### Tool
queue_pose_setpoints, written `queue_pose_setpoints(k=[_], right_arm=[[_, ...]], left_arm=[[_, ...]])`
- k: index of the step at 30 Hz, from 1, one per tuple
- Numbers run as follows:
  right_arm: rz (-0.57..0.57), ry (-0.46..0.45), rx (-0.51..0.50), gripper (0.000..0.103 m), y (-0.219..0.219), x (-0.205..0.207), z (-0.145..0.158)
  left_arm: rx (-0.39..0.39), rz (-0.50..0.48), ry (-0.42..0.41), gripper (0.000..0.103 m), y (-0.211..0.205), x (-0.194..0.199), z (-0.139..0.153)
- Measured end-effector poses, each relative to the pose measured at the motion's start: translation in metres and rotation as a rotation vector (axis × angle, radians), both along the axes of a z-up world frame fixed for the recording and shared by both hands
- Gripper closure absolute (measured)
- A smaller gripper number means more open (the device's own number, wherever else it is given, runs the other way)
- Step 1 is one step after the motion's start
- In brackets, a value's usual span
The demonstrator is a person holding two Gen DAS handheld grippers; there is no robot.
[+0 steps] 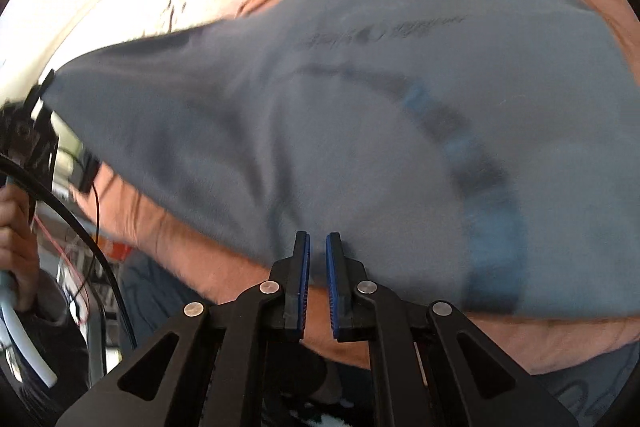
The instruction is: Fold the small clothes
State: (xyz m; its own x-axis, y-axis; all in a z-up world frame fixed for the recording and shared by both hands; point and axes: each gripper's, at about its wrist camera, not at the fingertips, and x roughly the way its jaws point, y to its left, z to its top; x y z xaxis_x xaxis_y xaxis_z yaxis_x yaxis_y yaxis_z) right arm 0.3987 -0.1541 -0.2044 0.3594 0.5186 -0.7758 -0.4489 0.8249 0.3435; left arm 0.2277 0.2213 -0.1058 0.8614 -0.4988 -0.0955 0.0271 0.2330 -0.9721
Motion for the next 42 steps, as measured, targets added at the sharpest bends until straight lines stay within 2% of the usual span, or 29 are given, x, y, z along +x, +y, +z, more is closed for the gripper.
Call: queue_pose_setpoints(k=[4,10,13,18,28,29,30,31,32,33,34,42], right_arm=[[-0.038,0.013,0.039,0.098,-0.009,0.004,-0.001],[0.014,0.087,0.073,0.098,0.0,-0.004,-0.028],[0.022,0.084,0.073,0.098,0.001,-0.01,-0.033],[0.018,0.094,0.105,0.098,-0.013,-0.002,-0.021],[-0.065,-0.004,0.156,0.096,-0.079,-0.008,0.017],[-0.07,-0.015,0.161,0.095,-0.086,-0.009,0.02],[-0.08,-0.025,0.165,0.088,-0.095,-0.011,0.024],[-0.095,-0.036,0.167,0.073,-0.103,-0.012,0.026],[-0.109,-0.046,0.17,0.064,-0.105,-0.01,0.026],[-0.131,-0.064,0.177,0.048,-0.115,-0.012,0.028],[-0.146,-0.077,0.187,0.046,-0.121,-0.014,0.03],[-0.241,-0.084,0.23,0.046,-0.169,-0.031,0.03]], left_arm=[[0.03,-0.036,-0.022,0.095,-0.013,0.017,0.019],[0.068,-0.077,-0.042,0.095,-0.029,0.034,0.04],[0.084,-0.094,-0.044,0.095,-0.035,0.042,0.047],[0.102,-0.123,-0.056,0.095,-0.051,0.058,0.061],[0.167,-0.242,-0.091,0.095,-0.111,0.092,0.097],[0.174,-0.256,-0.092,0.095,-0.118,0.095,0.099],[0.182,-0.269,-0.094,0.095,-0.126,0.099,0.102],[0.191,-0.283,-0.095,0.095,-0.134,0.103,0.105],[0.198,-0.294,-0.097,0.095,-0.14,0.105,0.106],[0.205,-0.307,-0.096,0.095,-0.148,0.108,0.107],[0.211,-0.319,-0.095,0.095,-0.155,0.11,0.107],[0.266,-0.448,-0.032,0.095,-0.222,0.141,0.088]])
